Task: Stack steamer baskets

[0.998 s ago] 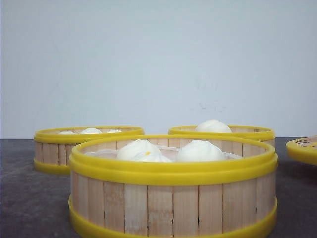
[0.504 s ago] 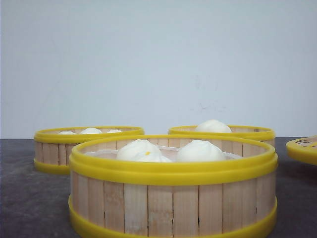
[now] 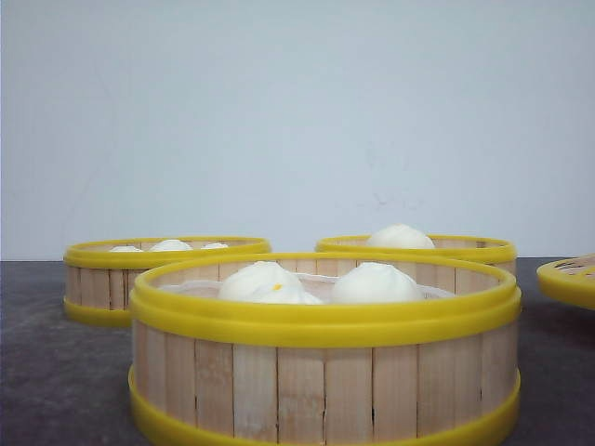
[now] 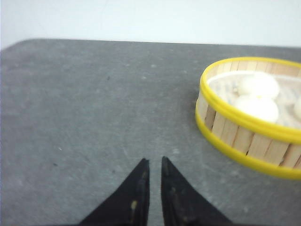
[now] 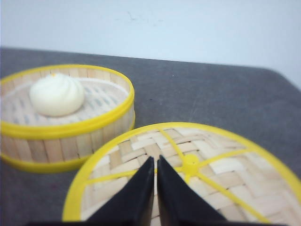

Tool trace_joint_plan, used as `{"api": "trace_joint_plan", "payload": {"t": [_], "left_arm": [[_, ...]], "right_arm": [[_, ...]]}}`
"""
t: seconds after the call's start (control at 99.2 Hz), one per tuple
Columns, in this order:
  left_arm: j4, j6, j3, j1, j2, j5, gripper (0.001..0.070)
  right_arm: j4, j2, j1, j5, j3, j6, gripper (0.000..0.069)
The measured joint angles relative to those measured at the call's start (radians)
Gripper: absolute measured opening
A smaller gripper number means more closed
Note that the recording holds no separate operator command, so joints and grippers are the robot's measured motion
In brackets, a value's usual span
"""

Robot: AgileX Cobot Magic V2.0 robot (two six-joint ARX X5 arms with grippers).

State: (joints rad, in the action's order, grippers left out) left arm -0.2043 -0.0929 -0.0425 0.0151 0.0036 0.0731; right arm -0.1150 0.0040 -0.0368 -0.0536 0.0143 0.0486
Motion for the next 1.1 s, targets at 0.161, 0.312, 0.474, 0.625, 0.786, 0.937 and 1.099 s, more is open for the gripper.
{"api": "trace_joint_plan", "payload": {"t": [0.161,0.312,0.474,0.625,0.786,0.937,1.099], "left_arm": [[0.002,-0.101,0.000,0.000,0.000,0.000,0.0018],[0.007,-0.189,0.002,0.000,0.000,0.000,0.0018],[-0.044,-0.259,-0.044,0.000,0.029,-0.001,0.0018],[-0.047,-0.271,-0.223,0.000,0.132,-0.006,0.0018],[-0.096,-0.232,-0.435,0.000,0.327,-0.016,0.0018],[-0.109,-0.179,-0.568,0.000,0.507,-0.044,0.0094],[-0.109,-0.143,-0.676,0.000,0.684,-0.108,0.0303]], "right_arm": [[0.004,0.000,0.000,0.000,0.000,0.171,0.0004],[0.082,0.000,0.000,0.000,0.000,0.296,0.0004],[0.008,0.029,0.000,0.040,0.076,0.401,0.0004],[-0.066,0.165,0.000,0.099,0.283,0.380,0.0004],[-0.139,0.365,0.000,0.100,0.529,0.253,0.0004],[-0.203,0.501,0.000,0.056,0.647,0.145,0.0127],[-0.209,0.576,0.000,0.047,0.666,0.131,0.0400]]}}
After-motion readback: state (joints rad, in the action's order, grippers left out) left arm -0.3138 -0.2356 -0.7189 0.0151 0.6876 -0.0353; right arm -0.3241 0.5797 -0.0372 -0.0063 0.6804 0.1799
